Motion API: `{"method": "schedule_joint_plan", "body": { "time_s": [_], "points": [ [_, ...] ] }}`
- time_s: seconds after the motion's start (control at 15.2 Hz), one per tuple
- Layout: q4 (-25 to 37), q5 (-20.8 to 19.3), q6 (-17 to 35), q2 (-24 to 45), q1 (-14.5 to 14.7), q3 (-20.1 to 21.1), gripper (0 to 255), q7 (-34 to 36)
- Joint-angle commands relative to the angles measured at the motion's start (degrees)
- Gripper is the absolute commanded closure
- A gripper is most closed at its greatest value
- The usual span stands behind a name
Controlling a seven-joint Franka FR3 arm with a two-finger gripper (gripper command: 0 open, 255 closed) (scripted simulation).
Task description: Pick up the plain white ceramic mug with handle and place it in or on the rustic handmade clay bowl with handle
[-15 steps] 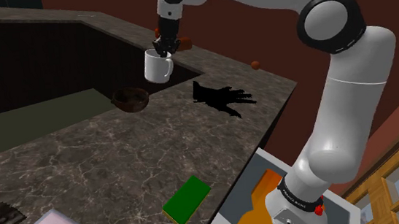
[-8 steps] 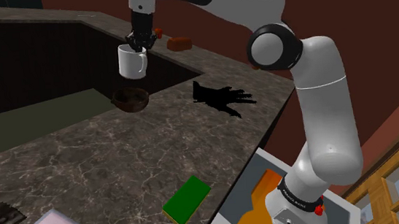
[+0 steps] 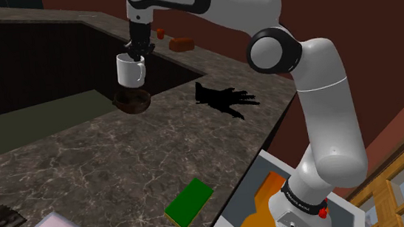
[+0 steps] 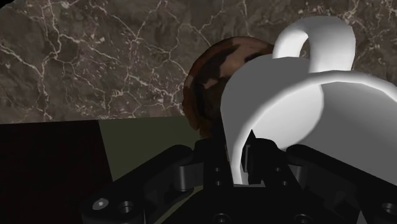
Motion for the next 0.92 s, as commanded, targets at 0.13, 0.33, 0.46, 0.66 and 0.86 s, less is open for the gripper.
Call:
{"method": "schedule_joint_plan", "body": {
  "time_s": [0.13, 0.33, 0.46, 0.66, 0.86],
  "points": [
    [-5.6, 0.05, 4.17, -1.47, -0.18, 0.04, 255, 0.13],
    [-8.71, 0.06, 6.81, -1.95, -0.29, 0.04, 255, 0.18],
    [-10.56, 0.06, 8.47, -2.13, -0.35, 0.04, 255, 0.21],
    [-11.23, 0.06, 9.1, -2.18, -0.37, 0.04, 255, 0.22],
    [-11.23, 0.06, 9.1, -2.18, -0.37, 0.04, 255, 0.22]
  ]
}}
